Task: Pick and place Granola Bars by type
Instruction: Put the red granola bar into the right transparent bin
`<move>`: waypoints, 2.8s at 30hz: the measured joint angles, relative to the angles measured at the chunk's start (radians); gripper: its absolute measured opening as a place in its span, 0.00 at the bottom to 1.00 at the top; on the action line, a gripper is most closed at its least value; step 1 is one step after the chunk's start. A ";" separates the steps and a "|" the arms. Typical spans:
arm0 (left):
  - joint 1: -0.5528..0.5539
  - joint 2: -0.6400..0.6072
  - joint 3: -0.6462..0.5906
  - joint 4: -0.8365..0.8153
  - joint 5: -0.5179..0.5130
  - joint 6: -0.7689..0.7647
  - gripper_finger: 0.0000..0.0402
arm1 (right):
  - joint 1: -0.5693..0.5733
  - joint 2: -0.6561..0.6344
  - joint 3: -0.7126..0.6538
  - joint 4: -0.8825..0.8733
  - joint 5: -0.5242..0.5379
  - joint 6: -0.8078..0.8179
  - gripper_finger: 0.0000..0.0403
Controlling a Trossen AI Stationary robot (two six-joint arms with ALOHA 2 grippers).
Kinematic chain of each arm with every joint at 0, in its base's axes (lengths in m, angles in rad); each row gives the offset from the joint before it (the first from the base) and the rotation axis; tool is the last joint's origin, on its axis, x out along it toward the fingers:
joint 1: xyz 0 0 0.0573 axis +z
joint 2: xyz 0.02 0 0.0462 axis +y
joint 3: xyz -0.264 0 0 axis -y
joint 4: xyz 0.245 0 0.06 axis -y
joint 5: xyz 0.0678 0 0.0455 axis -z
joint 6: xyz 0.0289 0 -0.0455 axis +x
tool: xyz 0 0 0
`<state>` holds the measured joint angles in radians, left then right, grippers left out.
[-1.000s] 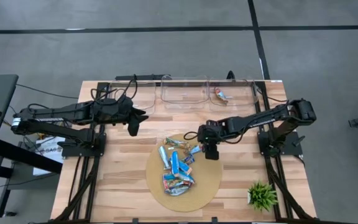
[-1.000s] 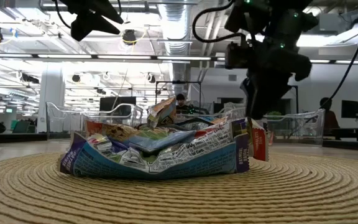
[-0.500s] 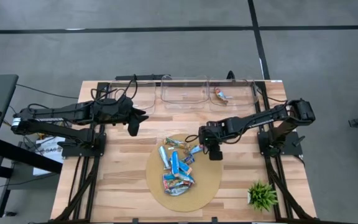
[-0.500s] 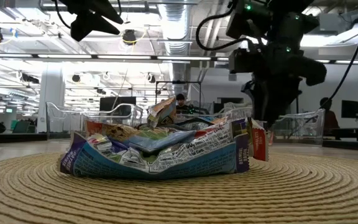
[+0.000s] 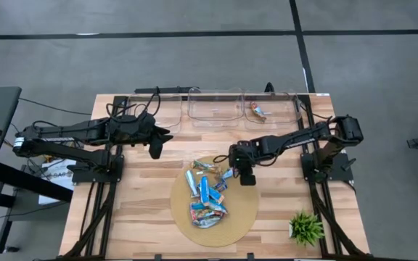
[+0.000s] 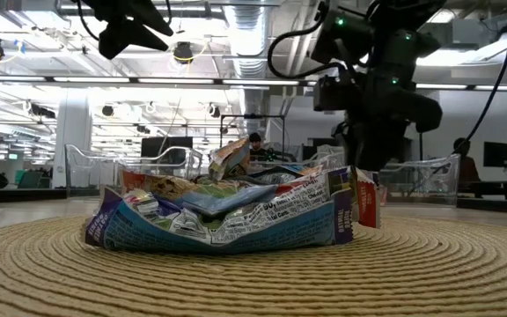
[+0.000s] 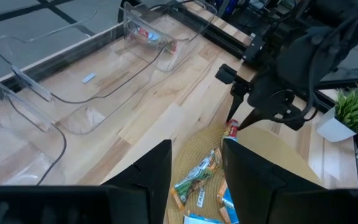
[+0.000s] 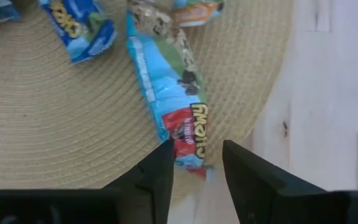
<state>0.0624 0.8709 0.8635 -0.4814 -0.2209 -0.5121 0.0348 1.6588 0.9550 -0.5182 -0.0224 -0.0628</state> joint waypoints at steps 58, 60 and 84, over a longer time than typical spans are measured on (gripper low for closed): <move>0.000 0.000 0.000 0.006 -0.004 0.017 0.34 | -0.173 -0.017 0.244 -0.020 0.076 0.311 0.04; 0.000 0.000 0.000 0.009 -0.003 0.034 0.34 | -0.219 -0.053 0.248 -0.029 0.134 0.401 0.05; 0.020 0.000 0.000 0.165 -0.099 0.274 0.34 | -0.531 -0.147 0.247 -0.468 0.390 0.700 0.11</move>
<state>0.0822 0.8707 0.8635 -0.3161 -0.3197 -0.2382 -0.4957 1.5115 1.2022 -0.9859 0.3679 0.6376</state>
